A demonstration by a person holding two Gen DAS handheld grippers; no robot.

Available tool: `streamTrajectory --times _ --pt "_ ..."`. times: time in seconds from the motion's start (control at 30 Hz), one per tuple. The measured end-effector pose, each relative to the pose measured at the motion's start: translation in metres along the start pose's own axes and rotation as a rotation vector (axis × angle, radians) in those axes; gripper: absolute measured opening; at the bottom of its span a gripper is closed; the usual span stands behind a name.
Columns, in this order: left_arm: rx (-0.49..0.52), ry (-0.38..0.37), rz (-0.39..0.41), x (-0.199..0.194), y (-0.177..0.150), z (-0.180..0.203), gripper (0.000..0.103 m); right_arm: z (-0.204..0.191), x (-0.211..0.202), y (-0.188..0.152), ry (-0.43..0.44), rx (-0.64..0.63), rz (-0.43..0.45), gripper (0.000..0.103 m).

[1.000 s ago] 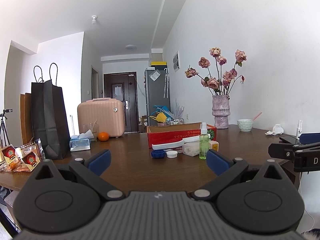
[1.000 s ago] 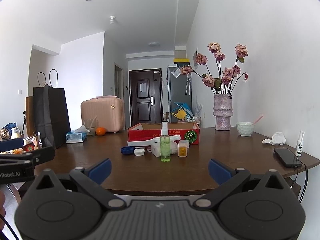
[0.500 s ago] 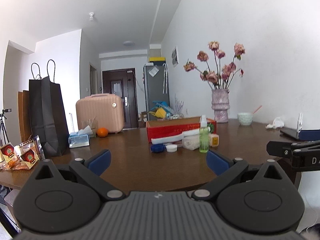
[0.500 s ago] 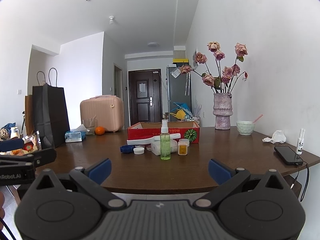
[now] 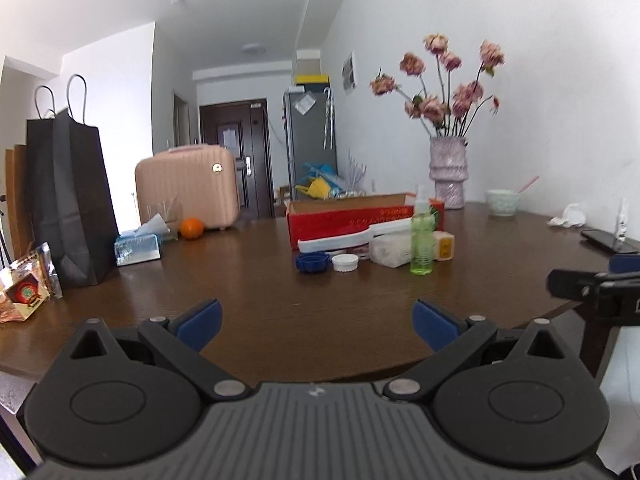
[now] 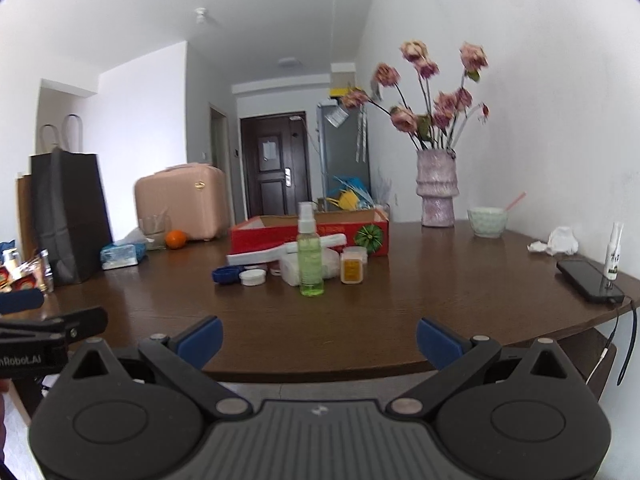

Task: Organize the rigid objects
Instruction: 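Grasp the blue bottle cap with the left tool while the right tool grasps the green spray bottle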

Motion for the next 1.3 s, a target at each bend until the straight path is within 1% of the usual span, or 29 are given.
streamTrajectory --times 0.07,0.13,0.2,0.27,0.33,0.37,0.43,0.5,0.6,0.63,0.67,0.7,0.77,0.83,0.87,0.9,0.93,0.97,1.0,1.03,1.07,1.1,1.13,1.17,1.2,1.23,1.27,1.3 --pt "0.0 0.002 -0.014 0.018 0.002 -0.002 0.103 0.004 0.017 0.005 -0.012 0.008 -0.013 0.103" --pt "-0.008 0.006 -0.006 0.035 0.006 -0.006 0.103 0.007 0.036 0.01 -0.016 0.006 -0.022 0.103" --pt "-0.015 0.012 0.009 0.051 0.011 -0.009 0.103 0.006 0.059 0.014 -0.003 -0.023 -0.057 0.103" --pt "-0.004 0.002 0.004 0.068 0.016 -0.01 0.103 0.005 0.082 0.018 0.048 -0.021 -0.085 0.103" --pt "-0.005 -0.018 -0.021 0.089 0.019 -0.014 0.103 0.009 0.099 0.024 0.086 0.062 -0.065 0.103" --pt "-0.007 -0.038 -0.039 0.1 0.02 -0.016 0.103 0.01 0.108 0.026 0.107 0.09 -0.075 0.103" --pt "-0.017 -0.079 -0.085 0.124 0.022 -0.021 0.103 0.008 0.13 0.031 0.153 0.08 -0.132 0.103" --pt "-0.042 -0.108 -0.122 0.148 0.025 -0.029 0.103 0.004 0.151 0.036 0.137 0.026 -0.153 0.103" --pt "-0.084 -0.126 -0.151 0.184 0.033 -0.039 0.103 0.0 0.18 0.046 0.09 0.003 -0.126 0.103" --pt "-0.095 -0.122 -0.168 0.198 0.034 -0.043 0.103 -0.002 0.19 0.049 0.092 0.0 -0.132 0.102" --pt "-0.105 -0.123 -0.185 0.212 0.035 -0.045 0.103 -0.005 0.199 0.051 0.108 -0.003 -0.141 0.099" --pt "-0.12 -0.129 -0.203 0.227 0.036 -0.048 0.103 -0.008 0.208 0.052 0.123 -0.009 -0.149 0.093" --pt "-0.139 -0.15 -0.226 0.25 0.037 -0.05 0.103 -0.013 0.225 0.053 0.14 -0.022 -0.169 0.09" --pt "-0.13 -0.164 -0.26 0.272 0.035 -0.049 0.097 -0.016 0.239 0.053 0.15 -0.032 -0.179 0.084" --pt "-0.126 -0.17 -0.281 0.281 0.033 -0.048 0.095 -0.018 0.246 0.053 0.151 -0.036 -0.187 0.08" --pt "-0.132 -0.179 -0.305 0.29 0.031 -0.048 0.091 -0.019 0.254 0.054 0.158 -0.036 -0.194 0.074" --pt "-0.143 -0.197 -0.329 0.298 0.028 -0.046 0.087 -0.019 0.261 0.055 0.169 -0.034 -0.199 0.07" --pt "-0.149 -0.219 -0.347 0.306 0.025 -0.045 0.085 -0.019 0.267 0.056 0.177 -0.032 -0.205 0.064" --pt "-0.154 -0.23 -0.359 0.311 0.023 -0.044 0.082 -0.019 0.272 0.058 0.183 -0.031 -0.211 0.058" --pt "-0.156 -0.238 -0.366 0.315 0.021 -0.043 0.079 -0.019 0.278 0.059 0.191 -0.031 -0.218 0.055" --pt "-0.155 -0.247 -0.367 0.319 0.02 -0.041 0.077 -0.02 0.283 0.059 0.197 -0.031 -0.226 0.045" --pt "-0.156 -0.252 -0.367 0.322 0.018 -0.041 0.071 -0.02 0.287 0.059 0.206 -0.028 -0.235 0.039" --pt "-0.16 -0.252 -0.369 0.324 0.018 -0.04 0.067 -0.021 0.29 0.058 0.211 -0.023 -0.239 0.035" --pt "-0.169 -0.25 -0.367 0.326 0.017 -0.04 0.066 -0.021 0.293 0.057 0.208 -0.02 -0.241 0.033" --pt "-0.18 -0.249 -0.362 0.326 0.017 -0.042 0.063 -0.022 0.293 0.057 0.206 -0.021 -0.233 0.032" --pt "-0.188 -0.246 -0.358 0.326 0.017 -0.043 0.057 -0.023 0.293 0.057 0.204 -0.026 -0.229 0.032" --pt "-0.194 -0.246 -0.356 0.326 0.017 -0.045 0.054 -0.024 0.294 0.056 0.205 -0.03 -0.225 0.032" --pt "-0.199 -0.244 -0.356 0.326 0.016 -0.046 0.055 -0.024 0.294 0.056 0.205 -0.031 -0.225 0.033"
Point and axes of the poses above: each gripper's, at about its wrist camera, not at the fingertips, and x roughly the way its jaws point, z to its right, y to its top, the point moved 7 cm from there along x, roughly the way its jaws point, and after that the axes turned 10 degrees about x, right-handed, at the moved point
